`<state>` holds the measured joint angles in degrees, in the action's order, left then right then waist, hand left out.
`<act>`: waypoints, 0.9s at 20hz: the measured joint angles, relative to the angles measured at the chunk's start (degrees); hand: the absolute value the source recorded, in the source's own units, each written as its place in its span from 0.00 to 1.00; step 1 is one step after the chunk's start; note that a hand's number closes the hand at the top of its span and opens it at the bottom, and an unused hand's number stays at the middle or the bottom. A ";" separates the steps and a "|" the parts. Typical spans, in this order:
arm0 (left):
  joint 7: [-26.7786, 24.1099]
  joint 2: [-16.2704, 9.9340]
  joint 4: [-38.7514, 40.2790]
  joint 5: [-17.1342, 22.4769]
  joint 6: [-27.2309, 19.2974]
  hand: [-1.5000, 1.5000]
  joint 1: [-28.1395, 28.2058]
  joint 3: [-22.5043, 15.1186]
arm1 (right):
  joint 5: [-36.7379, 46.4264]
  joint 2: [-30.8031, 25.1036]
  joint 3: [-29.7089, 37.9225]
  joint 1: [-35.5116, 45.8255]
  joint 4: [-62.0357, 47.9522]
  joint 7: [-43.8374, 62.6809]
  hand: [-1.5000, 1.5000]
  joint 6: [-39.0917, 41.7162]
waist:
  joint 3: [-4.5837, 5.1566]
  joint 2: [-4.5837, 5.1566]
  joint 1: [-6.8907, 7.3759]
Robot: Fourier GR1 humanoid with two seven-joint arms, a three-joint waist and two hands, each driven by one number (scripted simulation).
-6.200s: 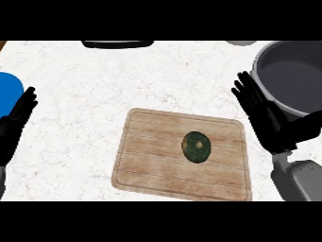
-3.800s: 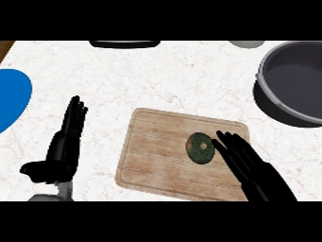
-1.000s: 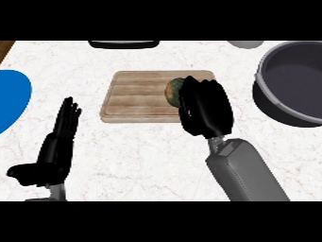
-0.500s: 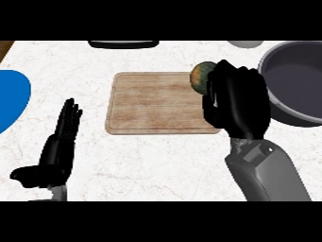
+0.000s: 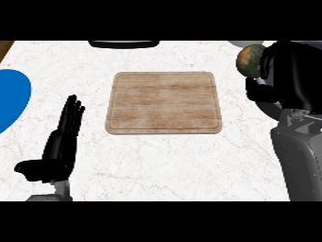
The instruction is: Pick the squash from the cutting board and place it in the pot
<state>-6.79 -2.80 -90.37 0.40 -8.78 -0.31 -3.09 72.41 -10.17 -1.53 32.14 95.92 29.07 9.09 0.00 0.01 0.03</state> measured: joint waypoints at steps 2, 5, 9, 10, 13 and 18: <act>0.60 -0.25 -0.73 -0.06 0.04 0.50 -0.01 0.18 | -1.33 -1.84 2.72 -0.45 -1.59 -1.94 1.00 -1.12 | 0.00 0.01 0.07; -0.11 -0.38 -1.79 0.12 0.66 0.50 1.65 0.03 | -3.99 -5.41 7.67 -0.07 -5.76 -5.85 1.00 -3.25 | -0.01 0.02 0.22; 0.44 0.79 -0.44 -0.92 -0.44 0.50 -0.35 -0.54 | -6.28 -9.71 12.23 2.86 -13.87 -10.18 1.00 -5.04 | -0.03 0.10 0.30; 0.10 0.85 0.21 -0.88 -0.39 0.50 -0.61 -0.38 | -6.88 -10.43 13.24 2.30 -15.88 -11.96 1.00 -6.65 | 0.00 0.10 0.30; -0.59 0.58 0.24 -0.58 0.38 0.50 0.09 -0.31 | -9.25 -13.27 16.40 3.38 -24.00 -17.22 1.00 -9.40 | -0.02 0.18 0.54; -0.98 -0.08 0.60 0.02 1.29 0.50 0.03 0.55 | -11.06 -15.72 18.41 5.63 -37.29 -23.34 1.00 -11.50 | -0.03 0.28 0.86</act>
<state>-7.77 -2.88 -89.77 0.42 -7.49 -0.28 -2.55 61.34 -25.90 16.89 37.77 58.63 5.73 -2.41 -0.03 0.29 0.89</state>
